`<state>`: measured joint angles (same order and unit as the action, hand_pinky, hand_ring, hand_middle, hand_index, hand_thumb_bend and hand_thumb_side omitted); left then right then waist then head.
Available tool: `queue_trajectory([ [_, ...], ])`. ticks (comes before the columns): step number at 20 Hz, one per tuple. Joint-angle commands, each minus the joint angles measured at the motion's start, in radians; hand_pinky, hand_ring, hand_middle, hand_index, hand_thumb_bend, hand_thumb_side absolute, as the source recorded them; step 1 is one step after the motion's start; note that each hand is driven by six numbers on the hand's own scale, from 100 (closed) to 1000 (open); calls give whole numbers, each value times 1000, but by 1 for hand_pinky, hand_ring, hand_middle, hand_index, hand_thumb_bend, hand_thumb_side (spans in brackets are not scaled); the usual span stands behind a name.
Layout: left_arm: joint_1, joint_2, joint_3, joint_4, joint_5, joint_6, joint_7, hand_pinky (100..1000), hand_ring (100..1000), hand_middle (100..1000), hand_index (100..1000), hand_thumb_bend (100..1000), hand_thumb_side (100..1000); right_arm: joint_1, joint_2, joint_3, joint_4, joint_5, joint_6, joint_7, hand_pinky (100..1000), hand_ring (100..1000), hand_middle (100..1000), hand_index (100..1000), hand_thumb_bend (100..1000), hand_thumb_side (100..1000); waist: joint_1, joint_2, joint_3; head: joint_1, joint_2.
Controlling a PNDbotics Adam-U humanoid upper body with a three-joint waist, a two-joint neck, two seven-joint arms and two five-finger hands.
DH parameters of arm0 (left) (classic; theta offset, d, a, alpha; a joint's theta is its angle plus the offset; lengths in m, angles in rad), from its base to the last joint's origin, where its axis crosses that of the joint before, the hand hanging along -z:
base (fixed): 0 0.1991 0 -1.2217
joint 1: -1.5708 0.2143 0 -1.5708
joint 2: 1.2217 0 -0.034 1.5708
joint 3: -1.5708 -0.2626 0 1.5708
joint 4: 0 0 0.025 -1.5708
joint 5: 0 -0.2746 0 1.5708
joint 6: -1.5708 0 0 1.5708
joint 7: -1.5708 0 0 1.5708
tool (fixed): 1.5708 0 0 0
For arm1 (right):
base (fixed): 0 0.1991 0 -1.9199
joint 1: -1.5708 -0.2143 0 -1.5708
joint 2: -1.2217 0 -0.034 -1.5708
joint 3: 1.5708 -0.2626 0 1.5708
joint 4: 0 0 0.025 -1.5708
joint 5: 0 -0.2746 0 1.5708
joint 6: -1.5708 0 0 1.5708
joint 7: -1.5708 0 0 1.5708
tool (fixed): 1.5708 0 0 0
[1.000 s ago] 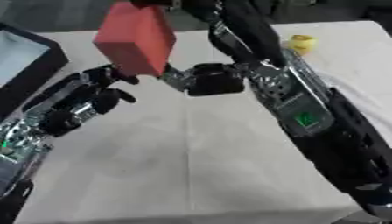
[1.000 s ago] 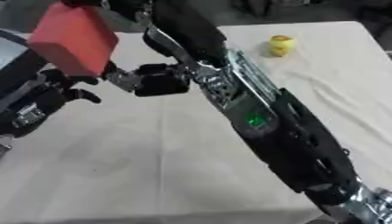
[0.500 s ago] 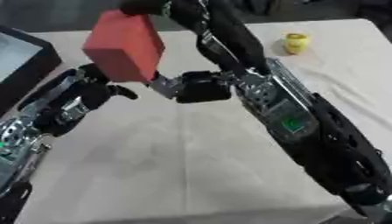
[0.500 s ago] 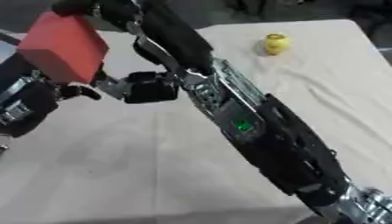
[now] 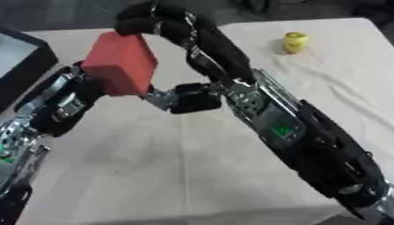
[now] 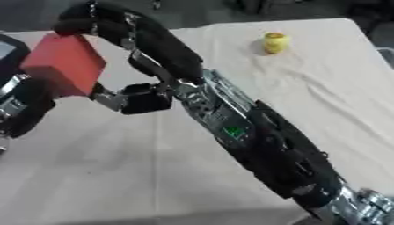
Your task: Pick up the objects with one hand, pass them to the other hand, and then place them into the box on the other side of the table.
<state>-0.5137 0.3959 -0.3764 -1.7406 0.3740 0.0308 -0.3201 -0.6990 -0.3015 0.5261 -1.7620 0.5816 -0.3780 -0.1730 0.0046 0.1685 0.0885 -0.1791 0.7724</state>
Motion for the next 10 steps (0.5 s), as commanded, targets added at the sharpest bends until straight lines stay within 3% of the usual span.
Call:
queue_trajectory([
  [1,-20,10,-5,-13,-2,1,-2,750,1000,885,755,580,646,-16,6,4,7,-13,0,-18,801,775,789,479,100,100,0,-10,3,-7,-2],
  [10,-27,10,-25,-29,-1,2,-35,757,1000,896,761,581,640,-17,17,21,47,-4,-9,-30,901,818,824,459,100,100,-6,-9,11,-20,-2],
])
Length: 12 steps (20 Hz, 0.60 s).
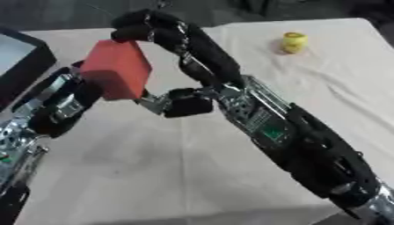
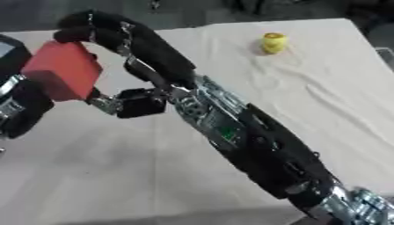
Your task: Pick up the objects with one hand, pass them to the other hand, and then place them into the box on the other side of the table.
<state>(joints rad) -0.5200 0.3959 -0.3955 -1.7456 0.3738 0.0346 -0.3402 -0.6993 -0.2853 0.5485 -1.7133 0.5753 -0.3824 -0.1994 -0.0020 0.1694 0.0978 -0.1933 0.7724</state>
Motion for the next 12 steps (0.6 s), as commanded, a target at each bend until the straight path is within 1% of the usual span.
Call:
queue_trajectory([
  [1,-22,10,-9,-26,0,-2,-21,757,1000,897,761,581,640,-18,2,0,1,5,-6,-3,904,820,826,458,100,100,0,-10,2,-7,-2],
  [9,-30,4,-24,-42,1,2,-39,756,1000,892,750,573,619,-19,4,10,5,35,-21,8,995,868,874,444,100,100,-2,-9,4,-20,-2],
  [12,-33,1,-27,-46,6,6,-35,754,1000,885,739,564,608,-20,2,10,1,65,-30,9,1000,888,897,451,100,100,-2,-9,4,-23,-2],
])
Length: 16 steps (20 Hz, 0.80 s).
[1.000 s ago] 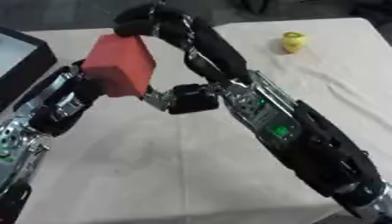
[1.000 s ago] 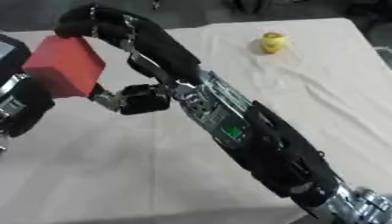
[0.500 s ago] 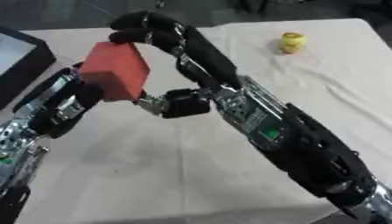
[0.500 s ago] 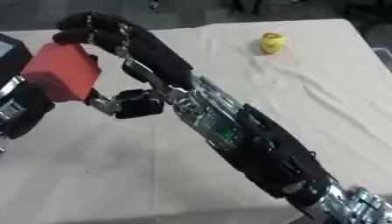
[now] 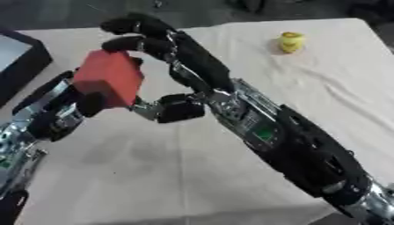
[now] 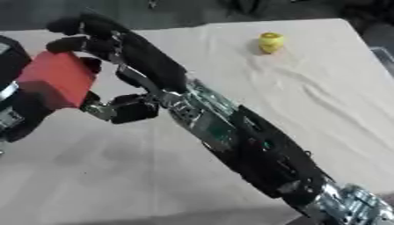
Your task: Pick up the objects with one hand, pass them to the other hand, and then place them into the box on the other side of the table.
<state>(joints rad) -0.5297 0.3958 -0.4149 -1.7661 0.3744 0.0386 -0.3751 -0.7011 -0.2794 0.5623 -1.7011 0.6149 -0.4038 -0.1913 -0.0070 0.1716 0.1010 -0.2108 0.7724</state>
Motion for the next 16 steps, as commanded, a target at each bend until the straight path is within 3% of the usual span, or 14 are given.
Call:
queue_trajectory([
  [1,-25,1,-9,-26,7,3,2,753,1000,880,733,557,601,-18,-4,-3,-13,41,-11,1,1000,896,907,453,100,100,2,-11,0,-5,-2],
  [5,-26,-3,-11,-27,18,10,23,738,1000,829,677,489,578,-17,-4,-1,-16,96,-21,-6,1000,907,921,460,100,100,2,-13,0,-5,-2],
  [10,-26,-5,-12,-24,42,22,87,710,1000,716,548,233,557,-15,-5,1,-16,141,-34,-13,1000,915,925,497,100,100,1,-14,1,0,-2],
  [12,-26,-6,-11,-22,54,26,111,692,1000,650,493,109,531,-16,-6,-1,-18,159,-37,-17,1000,913,920,557,100,100,0,-15,1,2,-2],
  [13,-26,-5,-11,-22,59,28,119,688,997,632,478,100,537,-16,-7,-1,-19,168,-39,-18,1000,912,919,585,100,100,0,-15,2,3,-2],
  [14,-26,-5,-11,-21,64,29,125,685,991,623,472,100,523,-16,-8,-2,-21,179,-42,-18,1000,911,918,601,114,100,0,-15,2,4,-2],
  [16,-24,-2,-9,-18,68,32,131,677,975,602,452,100,519,-16,-11,-6,-33,209,-52,-15,990,899,912,673,260,100,1,-16,2,7,-2],
])
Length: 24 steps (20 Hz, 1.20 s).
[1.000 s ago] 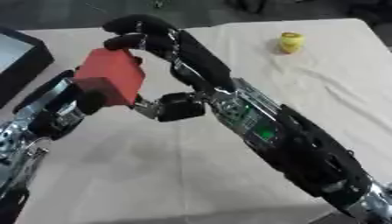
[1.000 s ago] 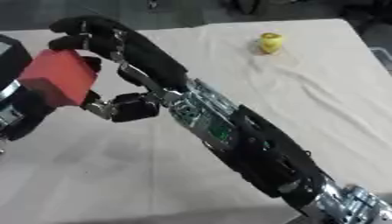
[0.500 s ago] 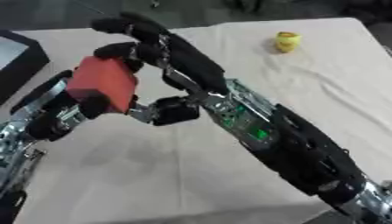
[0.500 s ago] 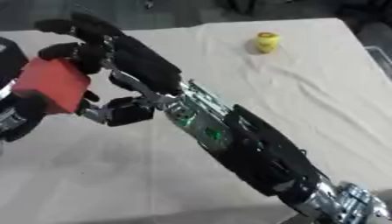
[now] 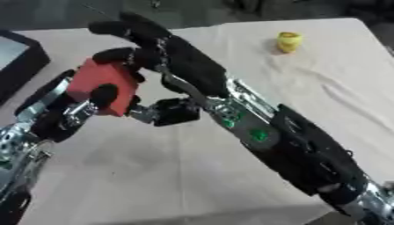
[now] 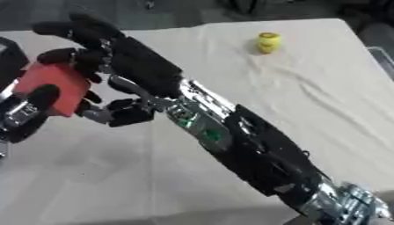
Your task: Pick up the objects with one hand, pass them to the other hand, and then place them into the box on the other side of the table.
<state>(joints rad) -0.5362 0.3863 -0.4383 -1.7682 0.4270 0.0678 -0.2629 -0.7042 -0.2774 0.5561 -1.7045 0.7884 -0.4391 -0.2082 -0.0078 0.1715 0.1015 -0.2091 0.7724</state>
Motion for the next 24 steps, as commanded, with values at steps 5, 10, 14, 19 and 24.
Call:
queue_trajectory([
  [5,6,24,28,8,-11,2,24,673,976,599,449,100,517,-14,-28,-18,-91,155,-47,1,970,885,906,922,553,136,4,-16,2,38,-2],
  [10,50,49,65,34,-62,-4,46,672,978,601,451,100,510,-1,-46,-45,-119,214,-52,-31,997,899,930,1000,600,149,12,-16,1,128,-2],
  [14,80,70,111,49,-90,-11,90,667,974,600,448,100,501,12,-52,-71,-131,232,-37,-52,996,898,935,1000,620,138,15,-16,-1,175,-2],
  [19,99,154,178,80,-200,29,185,657,960,608,455,100,465,40,-60,-110,-141,236,8,-102,978,893,921,1000,606,100,23,-20,-8,218,-2],
  [24,70,304,301,261,-495,206,458,641,901,603,491,187,364,89,-84,-165,-122,223,74,-140,952,885,910,984,451,100,34,-29,-26,272,-2],
])
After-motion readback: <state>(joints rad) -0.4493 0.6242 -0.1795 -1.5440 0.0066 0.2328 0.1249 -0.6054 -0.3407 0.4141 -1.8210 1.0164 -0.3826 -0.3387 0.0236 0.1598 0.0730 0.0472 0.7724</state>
